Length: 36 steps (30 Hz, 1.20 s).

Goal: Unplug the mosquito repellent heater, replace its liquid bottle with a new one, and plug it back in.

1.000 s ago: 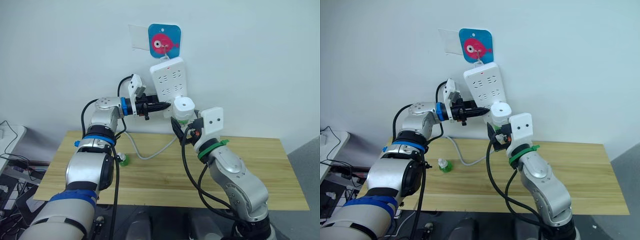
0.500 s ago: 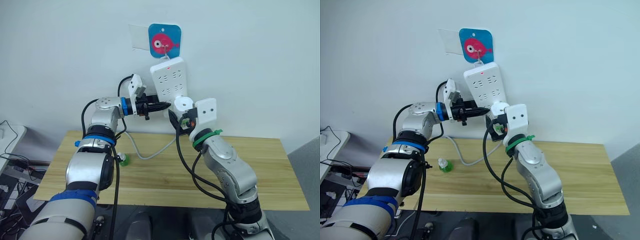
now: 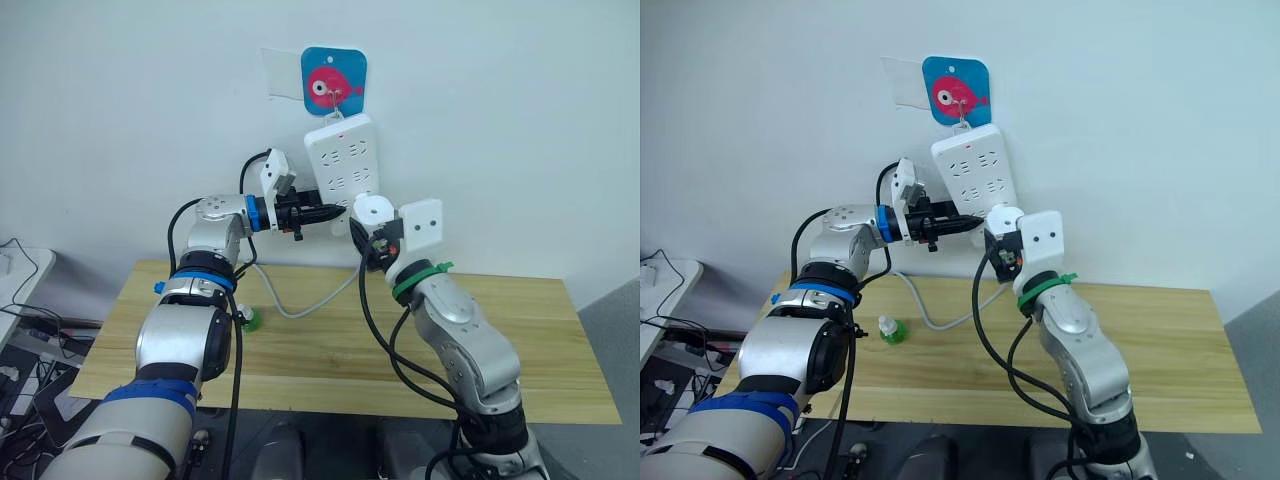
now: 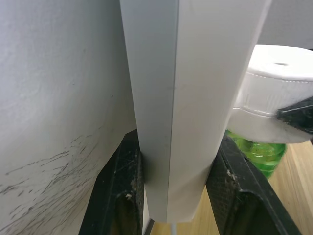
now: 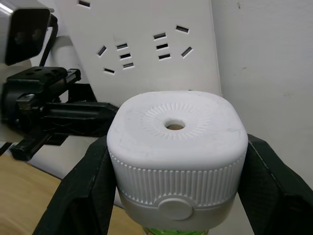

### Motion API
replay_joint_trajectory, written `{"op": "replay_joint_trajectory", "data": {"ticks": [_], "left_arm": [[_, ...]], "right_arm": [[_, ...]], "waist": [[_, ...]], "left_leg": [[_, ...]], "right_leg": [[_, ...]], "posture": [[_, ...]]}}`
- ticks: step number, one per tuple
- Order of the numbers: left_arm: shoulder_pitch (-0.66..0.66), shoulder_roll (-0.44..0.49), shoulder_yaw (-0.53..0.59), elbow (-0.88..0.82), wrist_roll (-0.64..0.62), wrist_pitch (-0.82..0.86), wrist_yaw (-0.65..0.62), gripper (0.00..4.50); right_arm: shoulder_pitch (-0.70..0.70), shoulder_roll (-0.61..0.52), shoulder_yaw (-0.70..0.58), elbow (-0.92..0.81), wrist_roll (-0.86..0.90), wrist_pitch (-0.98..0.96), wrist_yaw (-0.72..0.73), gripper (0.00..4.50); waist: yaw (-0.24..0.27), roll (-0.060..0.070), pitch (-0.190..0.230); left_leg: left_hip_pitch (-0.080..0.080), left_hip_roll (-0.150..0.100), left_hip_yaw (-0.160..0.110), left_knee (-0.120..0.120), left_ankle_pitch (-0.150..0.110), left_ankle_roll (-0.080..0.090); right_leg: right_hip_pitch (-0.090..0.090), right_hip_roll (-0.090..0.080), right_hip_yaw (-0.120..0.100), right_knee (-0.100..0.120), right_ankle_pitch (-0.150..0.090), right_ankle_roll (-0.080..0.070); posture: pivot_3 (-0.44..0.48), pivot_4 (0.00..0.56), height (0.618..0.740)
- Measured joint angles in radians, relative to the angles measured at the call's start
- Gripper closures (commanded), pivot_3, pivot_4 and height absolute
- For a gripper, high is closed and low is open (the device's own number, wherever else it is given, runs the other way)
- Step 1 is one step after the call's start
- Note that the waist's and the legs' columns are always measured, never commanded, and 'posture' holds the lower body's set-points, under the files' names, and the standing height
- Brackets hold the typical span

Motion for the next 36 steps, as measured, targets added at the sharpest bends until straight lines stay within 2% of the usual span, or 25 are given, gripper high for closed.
{"op": "replay_joint_trajectory", "data": {"ticks": [10, 11, 14, 19, 20, 24, 27, 32, 36], "left_arm": [[-0.001, 0.004, 0.001, 0.018, 0.001, -0.011, 0.012, 3.20], [-0.001, 0.005, 0.001, 0.018, 0.000, -0.010, 0.012, 2.45], [0.002, 0.038, 0.006, 0.021, 0.004, 0.002, 0.040, 1.57], [0.043, 0.065, 0.006, -0.028, -0.010, 0.018, 0.002, 0.18], [0.061, 0.079, 0.006, -0.050, -0.012, 0.023, -0.004, 0.03], [0.158, 0.186, 0.015, -0.132, -0.017, 0.072, -0.002, 0.03], [0.300, 0.251, 0.050, -0.313, -0.043, 0.133, 0.026, 0.03], [0.713, 0.275, 0.079, -0.943, -0.185, 0.359, 0.106, 0.03], [0.811, 0.234, 0.073, -1.254, -0.271, 0.455, 0.208, 0.03]], "right_arm": [[0.063, -0.028, -0.068, -0.142, 0.034, 0.133, 0.018, 1.55], [0.062, -0.027, -0.090, -0.150, 0.044, 0.139, 0.021, 1.55], [0.057, -0.040, -0.166, -0.175, 0.085, 0.145, 0.044, 1.55], [0.068, -0.065, -0.289, -0.191, 0.153, 0.148, 0.075, 1.55], [0.073, -0.071, -0.302, -0.193, 0.165, 0.149, 0.083, 1.55], [0.080, -0.078, -0.382, -0.192, 0.217, 0.149, 0.089, 1.55], [0.083, -0.082, -0.444, -0.183, 0.258, 0.149, 0.092, 1.55], [0.090, -0.089, -0.534, -0.125, 0.327, 0.148, 0.093, 1.55], [0.075, -0.008, -0.640, -0.084, 0.448, 0.163, 0.038, 1.55]], "waist": [[-0.005, 0.000, 0.000], [-0.006, 0.000, 0.000], [-0.018, 0.000, 0.000], [-0.026, 0.000, 0.000], [-0.032, 0.000, 0.000], [-0.062, 0.001, 0.000], [-0.059, 0.001, 0.000], [-0.037, 0.002, 0.000], [0.007, 0.003, 0.001]], "left_leg": [[0.002, 0.000, 0.000, 0.000, 0.001, -0.002], [0.002, 0.000, 0.000, 0.000, 0.001, -0.002], [0.001, 0.000, 0.000, -0.001, 0.001, -0.002], [0.004, 0.000, 0.000, -0.002, 0.001, -0.002], [0.005, 0.001, 0.001, -0.002, 0.001, -0.002], [0.007, 0.003, 0.001, -0.006, 0.001, -0.001], [0.007, 0.003, 0.000, -0.015, 0.004, -0.006], [0.003, 0.007, -0.002, -0.018, 0.006, -0.010], [0.005, 0.002, -0.003, -0.017, 0.005, -0.010]], "right_leg": [[0.001, 0.000, 0.000, 0.002, 0.000, 0.000], [0.001, 0.000, 0.000, 0.002, 0.000, 0.000], [0.000, 0.000, 0.000, 0.002, 0.000, 0.000], [0.000, 0.000, 0.001, 0.006, 0.000, -0.001], [0.000, 0.001, 0.002, 0.008, 0.000, -0.001], [-0.002, 0.004, 0.003, 0.010, -0.002, -0.003], [-0.003, 0.002, 0.001, 0.009, -0.004, -0.007], [-0.004, -0.007, 0.002, 0.003, -0.009, -0.008], [-0.001, -0.009, 0.000, 0.005, -0.009, -0.008]], "posture": [[-0.078, 0.174, 0.740], [-0.077, 0.173, 0.740], [-0.076, 0.171, 0.740], [-0.066, 0.164, 0.740], [-0.066, 0.164, 0.740], [-0.044, 0.159, 0.740], [-0.034, 0.157, 0.740], [-0.004, 0.163, 0.740], [0.006, 0.166, 0.740]]}}
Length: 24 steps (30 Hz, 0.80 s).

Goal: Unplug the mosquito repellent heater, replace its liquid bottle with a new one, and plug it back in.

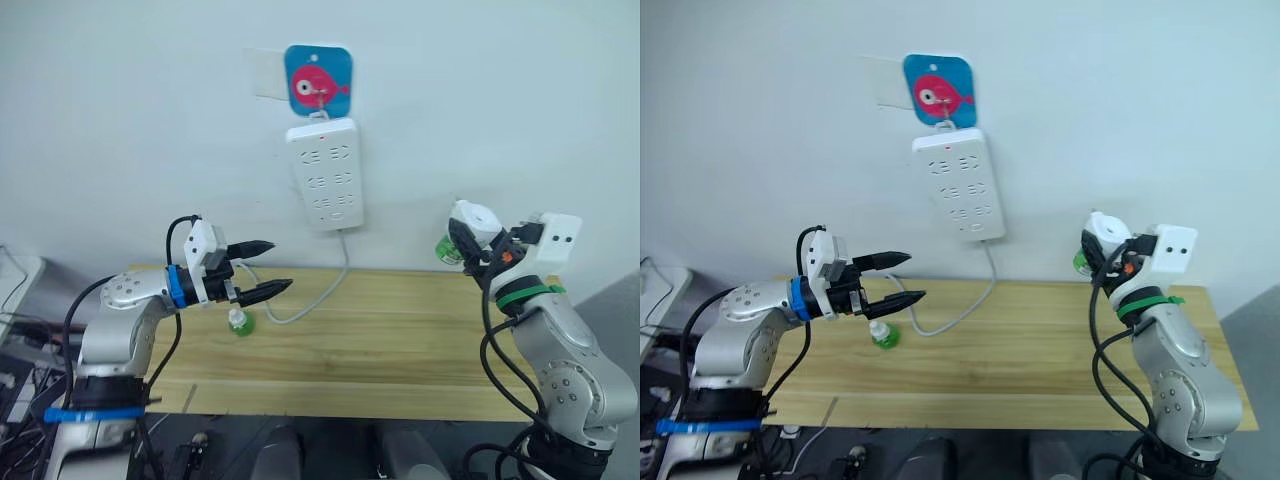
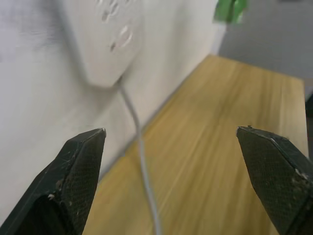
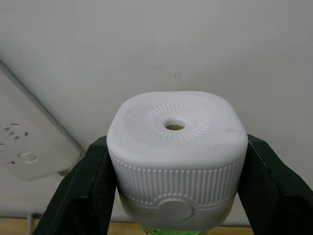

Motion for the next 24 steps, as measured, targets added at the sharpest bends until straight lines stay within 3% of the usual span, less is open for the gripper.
{"op": "replay_joint_trajectory", "data": {"ticks": [5, 12, 18, 24], "left_arm": [[-0.002, -0.130, -0.124, -0.073, 0.037, -0.074, 0.088, 0.03], [-0.101, -0.307, -0.271, 0.133, 0.139, -0.247, 0.149, 0.03], [-0.167, -0.299, -0.310, 0.295, 0.173, -0.402, 0.066, 0.03], [-0.274, -0.220, -0.292, 0.536, 0.183, -0.535, -0.063, 0.03]], "right_arm": [[-0.003, 0.111, -0.123, 0.052, 0.294, 0.062, -0.155, 1.55], [0.044, 0.125, -0.154, 0.087, 0.701, 0.002, -0.397, 1.55], [0.095, 0.086, -0.086, 0.086, 0.849, -0.111, -0.496, 1.55], [0.121, -0.011, -0.004, 0.078, 0.900, -0.190, -0.527, 1.55]], "waist": [[0.014, 0.002, 0.001], [-0.006, 0.003, 0.001], [-0.038, 0.004, 0.002], [-0.038, 0.004, 0.002]], "left_leg": [[0.003, -0.005, 0.005, 0.001, 0.002, -0.003], [0.000, -0.003, 0.005, 0.000, 0.002, -0.003], [0.001, -0.002, 0.006, 0.000, 0.002, -0.002], [0.002, -0.002, 0.006, 0.001, 0.002, -0.002]], "right_leg": [[0.002, 0.001, 0.001, 0.000, 0.003, 0.005], [0.000, 0.005, 0.001, -0.002, 0.003, 0.005], [-0.001, 0.007, 0.002, 0.000, 0.003, 0.005], [-0.001, 0.009, 0.002, 0.001, 0.003, 0.005]], "posture": [[-0.008, 0.174, 0.740], [-0.063, 0.173, 0.740], [-0.079, 0.171, 0.740], [-0.085, 0.168, 0.740]]}}
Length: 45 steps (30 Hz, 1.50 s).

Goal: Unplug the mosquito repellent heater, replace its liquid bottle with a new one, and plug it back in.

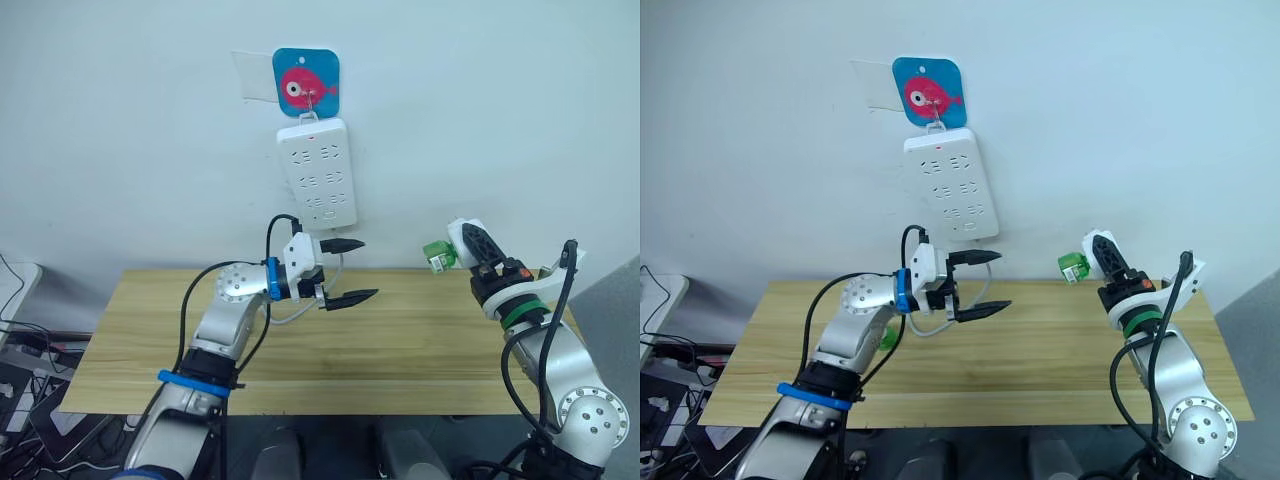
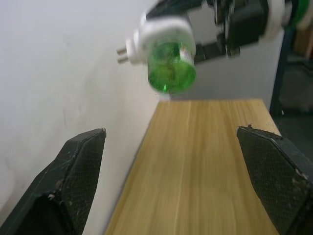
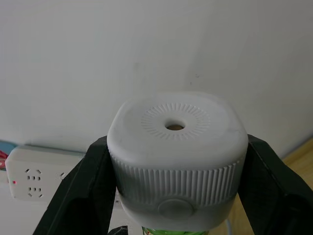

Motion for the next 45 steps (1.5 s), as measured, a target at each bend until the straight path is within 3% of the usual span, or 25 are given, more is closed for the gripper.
{"op": "replay_joint_trajectory", "data": {"ticks": [4, 7, 17, 25, 45], "left_arm": [[-0.089, -0.004, 0.004, 0.187, 0.023, -0.108, -0.044, 0.03], [-0.134, -0.038, 0.013, 0.236, 0.021, -0.127, -0.049, 0.03], [-0.035, -0.161, -0.020, 0.005, 0.000, -0.054, 0.017, 0.03], [-0.036, -0.233, -0.024, -0.008, 0.028, -0.040, 0.132, 0.03], [-0.037, -0.307, -0.043, 0.008, 0.055, -0.057, 0.221, 0.03]], "right_arm": [[0.002, -0.033, 0.044, 0.000, 0.008, -0.052, -0.010, 1.55], [-0.002, -0.042, 0.077, 0.000, 0.007, -0.086, -0.018, 1.55], [-0.014, -0.016, 0.181, 0.000, -0.022, -0.190, -0.057, 1.55], [0.008, -0.018, 0.219, -0.014, -0.013, -0.232, -0.058, 1.55], [0.047, -0.031, 0.264, -0.035, 0.008, -0.278, -0.032, 1.55]], "waist": [[0.001, 0.000, 0.000], [0.001, 0.000, 0.000], [-0.003, 0.000, 0.000], [-0.001, 0.000, 0.000], [-0.009, 0.000, 0.000]], "left_leg": [[-0.002, 0.000, 0.000, 0.000, 0.000, 0.000], [-0.003, 0.000, -0.001, 0.000, 0.000, 0.000], [-0.002, 0.001, -0.001, 0.000, 0.000, 0.000], [-0.002, 0.000, -0.001, 0.001, 0.000, 0.000], [-0.001, 0.000, -0.001, 0.001, 0.000, 0.000]], "right_leg": [[0.000, 0.000, -0.001, -0.002, 0.000, 0.000], [0.000, 0.000, -0.001, -0.004, 0.000, 0.000], [0.000, 0.000, -0.001, -0.002, 0.000, 0.000], [0.000, 0.000, -0.001, -0.002, 0.000, 0.000], [0.000, 0.000, -0.001, -0.002, 0.000, 0.000]], "posture": [[-0.089, 0.165, 0.740], [-0.092, 0.165, 0.740], [-0.101, 0.162, 0.740], [-0.101, 0.162, 0.740], [-0.122, 0.159, 0.740]]}}
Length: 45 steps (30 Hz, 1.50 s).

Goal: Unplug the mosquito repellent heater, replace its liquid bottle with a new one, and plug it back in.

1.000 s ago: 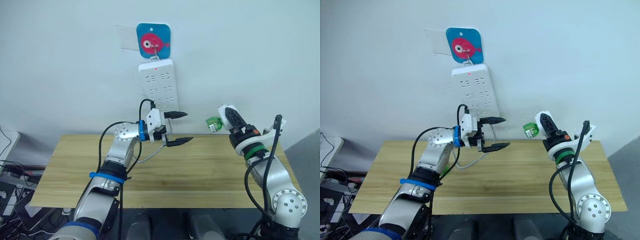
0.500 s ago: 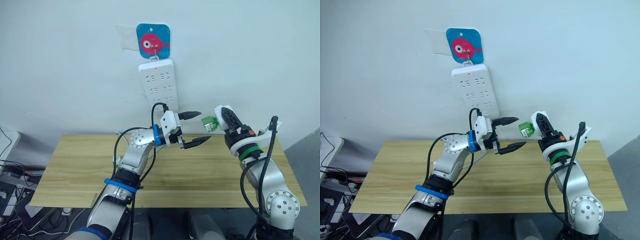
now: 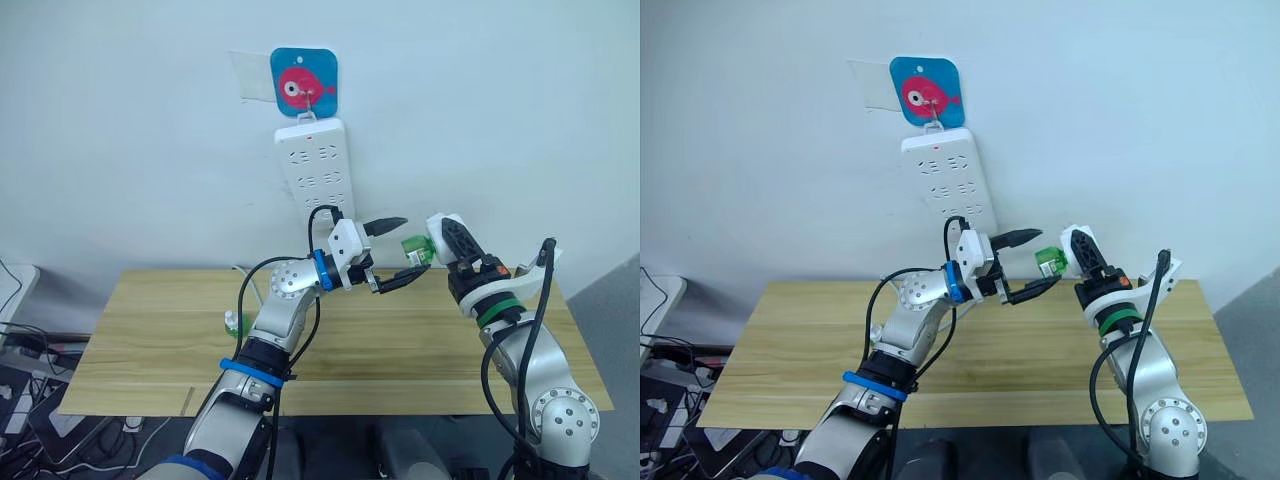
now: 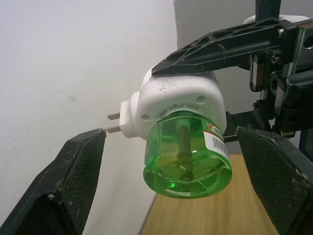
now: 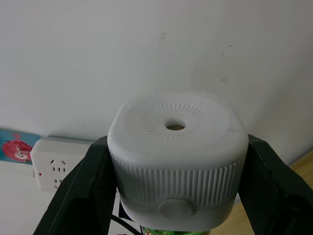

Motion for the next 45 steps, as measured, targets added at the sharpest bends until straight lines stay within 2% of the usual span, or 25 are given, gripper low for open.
{"op": "replay_joint_trajectory", "data": {"ticks": [14, 21, 22, 31, 35, 36, 39, 45], "left_arm": [[0.008, 0.004, -0.016, 0.000, 0.000, 0.002, -0.001, 0.03], [0.005, -0.002, -0.017, 0.000, -0.003, 0.011, -0.003, 2.08], [0.004, -0.006, -0.017, 0.000, -0.002, 0.015, -0.002, 2.24], [0.003, -0.006, -0.017, 0.002, -0.001, 0.014, -0.002, 2.24], [-0.005, -0.002, -0.017, 0.014, 0.000, 0.003, -0.012, 2.24], [-0.013, 0.002, -0.017, 0.027, -0.001, -0.004, -0.024, 2.24], [-0.037, 0.018, -0.015, 0.055, -0.001, -0.024, -0.053, 2.24], [-0.077, 0.065, -0.033, 0.136, -0.005, -0.120, -0.202, 2.24]], "right_arm": [[-0.005, -0.023, 0.020, -0.005, 0.015, -0.014, -0.003, 1.55], [-0.007, -0.026, 0.028, -0.005, 0.015, -0.023, -0.005, 1.55], [-0.008, -0.026, 0.027, -0.005, 0.015, -0.027, -0.007, 1.55], [-0.009, -0.032, 0.031, -0.005, 0.016, -0.032, -0.009, 1.55], [-0.007, -0.053, 0.034, -0.016, 0.027, -0.028, -0.005, 0.18], [-0.005, -0.075, 0.035, -0.019, 0.042, -0.021, 0.000, 0.02], [0.009, -0.147, 0.034, -0.019, 0.100, 0.016, 0.019, 0.02], [0.029, -0.457, -0.033, 0.073, 0.385, 0.185, 0.110, 0.02]], "waist": [[-0.008, 0.000, 0.000], [-0.008, 0.000, 0.000], [-0.008, 0.000, 0.000], [-0.009, 0.000, 0.000], [-0.010, 0.000, 0.000], [-0.010, 0.000, -0.001], [-0.010, 0.000, -0.001], [-0.011, 0.000, -0.001]], "left_leg": [[0.000, 0.000, 0.000, 0.000, 0.000, 0.000], [0.000, 0.000, 0.000, 0.000, 0.000, 0.000], [0.000, 0.000, 0.000, 0.000, 0.000, 0.000], [0.000, 0.000, 0.000, 0.000, 0.000, 0.000], [0.000, 0.000, 0.000, 0.000, 0.000, 0.000], [0.000, 0.000, 0.000, 0.000, 0.000, 0.000], [0.000, 0.000, 0.001, 0.000, 0.000, 0.000], [0.000, -0.001, 0.002, 0.000, 0.000, 0.000]], "right_leg": [[0.000, 0.000, 0.000, 0.000, 0.000, 0.000], [0.000, 0.000, 0.000, 0.000, 0.000, 0.000], [0.000, 0.000, 0.000, 0.000, 0.000, 0.000], [0.000, 0.000, 0.000, 0.000, 0.000, 0.000], [0.000, 0.000, 0.000, 0.000, 0.000, 0.000], [0.000, 0.000, 0.000, 0.000, 0.000, 0.000], [0.000, 0.000, 0.000, 0.000, 0.000, 0.000], [0.001, 0.000, 0.001, -0.001, 0.000, 0.000]], "posture": [[-0.123, 0.157, 0.740], [-0.125, 0.154, 0.740], [-0.125, 0.154, 0.740], [-0.130, 0.149, 0.740], [-0.136, 0.142, 0.740], [-0.136, 0.142, 0.740], [-0.139, 0.141, 0.740], [-0.137, 0.150, 0.740]]}}
